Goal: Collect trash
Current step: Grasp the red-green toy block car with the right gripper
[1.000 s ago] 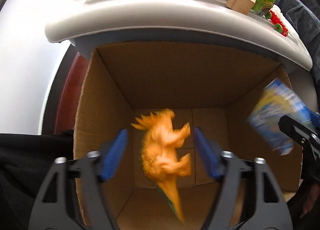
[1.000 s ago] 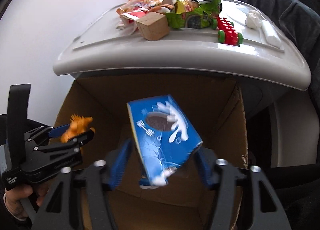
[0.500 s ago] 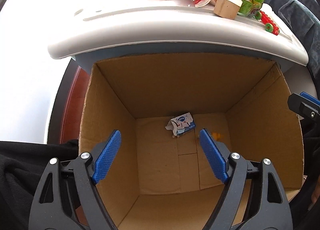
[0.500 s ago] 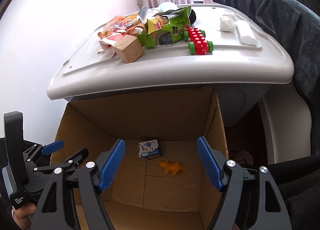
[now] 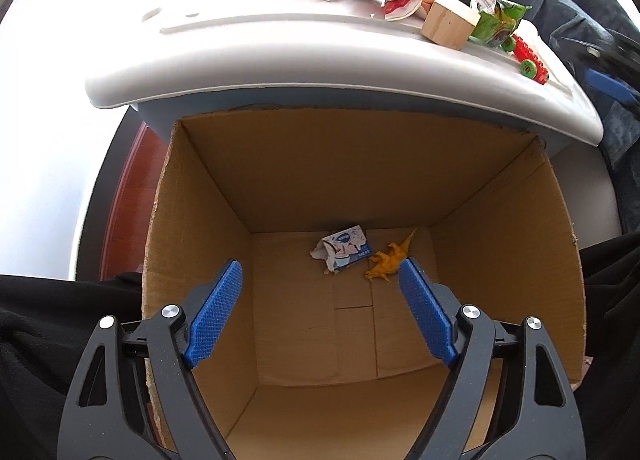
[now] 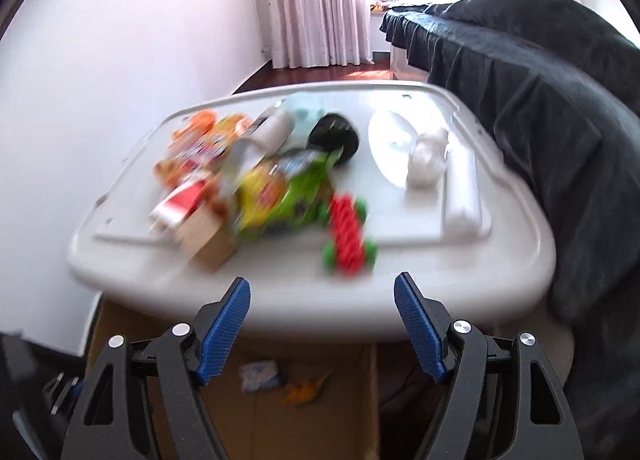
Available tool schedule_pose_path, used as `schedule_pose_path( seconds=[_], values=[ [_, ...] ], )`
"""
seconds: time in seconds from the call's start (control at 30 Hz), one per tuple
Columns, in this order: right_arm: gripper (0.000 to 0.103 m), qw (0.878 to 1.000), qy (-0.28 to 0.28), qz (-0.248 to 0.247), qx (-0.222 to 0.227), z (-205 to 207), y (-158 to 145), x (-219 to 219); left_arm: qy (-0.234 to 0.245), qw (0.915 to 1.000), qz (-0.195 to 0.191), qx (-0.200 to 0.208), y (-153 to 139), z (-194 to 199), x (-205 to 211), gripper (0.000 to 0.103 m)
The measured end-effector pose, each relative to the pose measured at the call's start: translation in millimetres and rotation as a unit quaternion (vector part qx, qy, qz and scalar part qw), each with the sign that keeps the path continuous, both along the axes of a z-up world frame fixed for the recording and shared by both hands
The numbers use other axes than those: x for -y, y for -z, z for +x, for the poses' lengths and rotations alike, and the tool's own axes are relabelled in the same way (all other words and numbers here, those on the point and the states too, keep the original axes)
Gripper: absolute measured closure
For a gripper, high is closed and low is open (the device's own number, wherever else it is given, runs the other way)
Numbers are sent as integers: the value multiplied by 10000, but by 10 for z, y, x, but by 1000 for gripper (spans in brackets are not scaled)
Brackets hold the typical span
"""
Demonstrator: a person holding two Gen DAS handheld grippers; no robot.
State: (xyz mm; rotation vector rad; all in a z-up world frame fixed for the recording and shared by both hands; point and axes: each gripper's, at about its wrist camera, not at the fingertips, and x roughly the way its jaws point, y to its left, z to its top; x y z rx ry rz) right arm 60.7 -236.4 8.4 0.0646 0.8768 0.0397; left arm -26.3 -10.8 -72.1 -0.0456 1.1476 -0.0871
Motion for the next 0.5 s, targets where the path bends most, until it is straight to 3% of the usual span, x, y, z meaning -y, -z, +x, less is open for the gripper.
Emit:
schedule_pose_path(
  seconds=[0.07, 0.4, 0.5],
  values=[
    [42, 9999, -10, -63, -121, 172, 63, 10, -23, 10000, -42, 19, -12, -6, 1, 24],
    [47, 9991, -46, -351, -243, 674, 396, -39, 430, 9969, 419, 516, -159, -130, 196, 24],
    [49, 9995, -16, -304, -92, 673, 430, -19, 534, 9960, 467, 539, -157, -142, 225, 24]
  ],
)
